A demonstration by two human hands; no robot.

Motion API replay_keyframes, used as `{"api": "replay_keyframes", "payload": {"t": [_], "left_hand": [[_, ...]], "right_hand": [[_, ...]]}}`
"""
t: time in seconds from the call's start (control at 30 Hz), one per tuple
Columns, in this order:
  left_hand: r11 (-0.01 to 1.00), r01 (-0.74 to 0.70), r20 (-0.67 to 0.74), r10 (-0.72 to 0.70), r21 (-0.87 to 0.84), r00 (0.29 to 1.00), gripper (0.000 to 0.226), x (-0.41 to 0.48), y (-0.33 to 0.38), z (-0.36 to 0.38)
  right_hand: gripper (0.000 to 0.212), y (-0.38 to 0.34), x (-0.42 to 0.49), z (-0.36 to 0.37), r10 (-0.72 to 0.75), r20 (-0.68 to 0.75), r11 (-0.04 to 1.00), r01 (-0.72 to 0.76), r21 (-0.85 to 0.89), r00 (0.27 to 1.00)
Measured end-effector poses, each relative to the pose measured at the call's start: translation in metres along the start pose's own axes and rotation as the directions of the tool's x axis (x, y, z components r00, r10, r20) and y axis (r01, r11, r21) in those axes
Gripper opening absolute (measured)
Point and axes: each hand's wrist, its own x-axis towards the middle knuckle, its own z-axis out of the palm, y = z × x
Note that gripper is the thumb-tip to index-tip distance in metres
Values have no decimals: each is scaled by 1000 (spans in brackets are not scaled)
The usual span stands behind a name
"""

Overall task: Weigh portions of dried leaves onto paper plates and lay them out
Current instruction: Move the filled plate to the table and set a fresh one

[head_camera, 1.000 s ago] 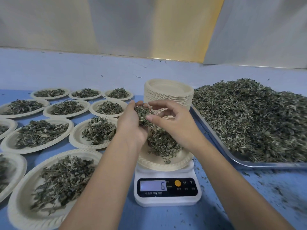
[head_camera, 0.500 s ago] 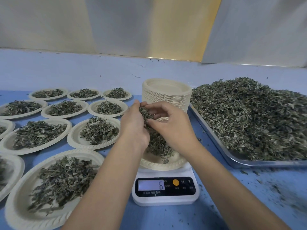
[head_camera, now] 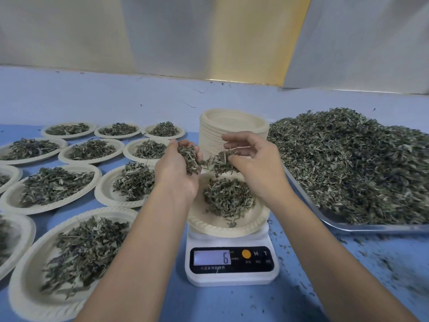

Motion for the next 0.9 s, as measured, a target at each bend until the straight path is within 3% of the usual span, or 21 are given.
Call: {"api": "replay_keyframes", "payload": {"t": [0.33, 0.67, 0.9], "left_hand": [[995, -12, -26, 10, -96, 1000, 34, 0, 11, -4], [996, 8, -1, -8, -87, 1000, 34, 0, 9, -4], [998, 12, -1, -12, -61, 1000, 32, -2, 6, -3]], "right_hand": [[41, 8, -1, 4, 20, 66, 996, -14, -92, 998], [33, 0, -2, 4, 64, 145, 969, -96, 228, 987], [30, -3, -4, 2, 69, 190, 958, -118, 262, 979]]}}
